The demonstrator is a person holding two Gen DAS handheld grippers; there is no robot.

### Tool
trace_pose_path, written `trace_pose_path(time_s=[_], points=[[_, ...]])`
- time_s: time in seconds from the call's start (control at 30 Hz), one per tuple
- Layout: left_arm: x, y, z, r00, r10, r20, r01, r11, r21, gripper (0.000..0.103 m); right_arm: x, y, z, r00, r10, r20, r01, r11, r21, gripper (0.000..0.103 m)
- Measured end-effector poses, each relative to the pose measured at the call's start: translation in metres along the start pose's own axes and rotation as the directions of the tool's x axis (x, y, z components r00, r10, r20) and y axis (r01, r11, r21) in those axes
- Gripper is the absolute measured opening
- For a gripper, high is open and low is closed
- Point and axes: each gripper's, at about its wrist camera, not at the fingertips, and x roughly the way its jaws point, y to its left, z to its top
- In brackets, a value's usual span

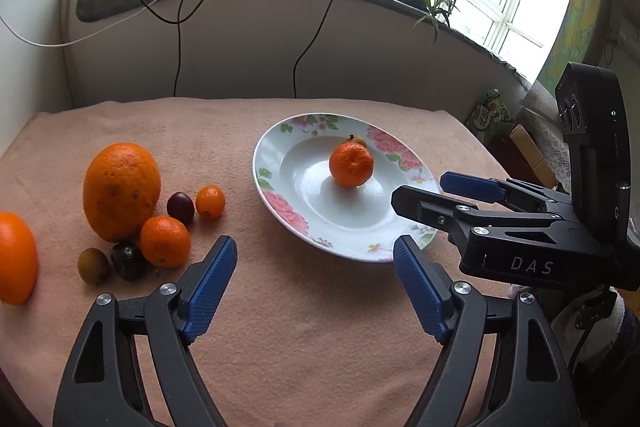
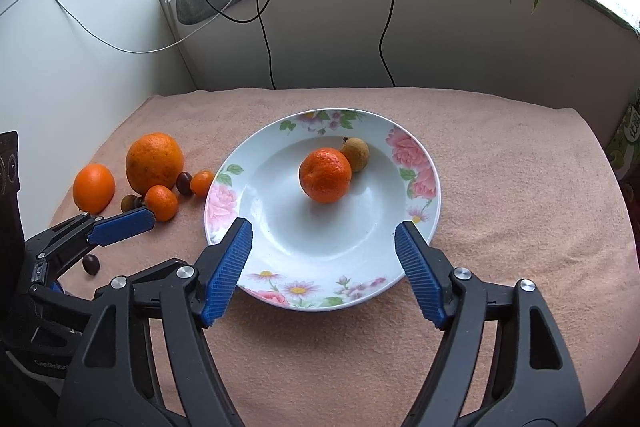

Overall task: Organize fruits
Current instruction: 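Move the right tool to the large orange and close on it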

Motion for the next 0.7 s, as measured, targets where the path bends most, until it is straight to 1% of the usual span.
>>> trace_pose_path(time_s=[0.03, 0.2, 0.53, 0.7], points=[[-0.001, 0.002, 0.000, 1.000, -0.002, 0.001, 0.002, 1.000, -0.006, 0.081, -0.002, 0.000, 0.000, 1.000, 0.002, 0.006, -0.002, 1.000, 0.000, 0.090], [-0.007, 0.015, 0.001, 1.000, -0.003, 0.007, 0.003, 0.999, -0.052, 0.081, -0.007, 0.003, 0.003, 1.000, 0.021, 0.023, -0.021, 1.000, 0.002, 0.090], [-0.025, 0.053, 0.003, 0.999, 0.031, 0.032, -0.026, 0.990, -0.140, 0.081, -0.004, 0.008, 0.015, 0.997, 0.083, 0.007, -0.083, 0.996, 0.016, 0.091], [-0.032, 0.078, 0.003, 0.999, 0.037, 0.032, -0.030, 0.979, -0.203, 0.081, -0.001, 0.017, 0.023, 0.992, 0.125, -0.002, -0.125, 0.992, 0.018, 0.097]])
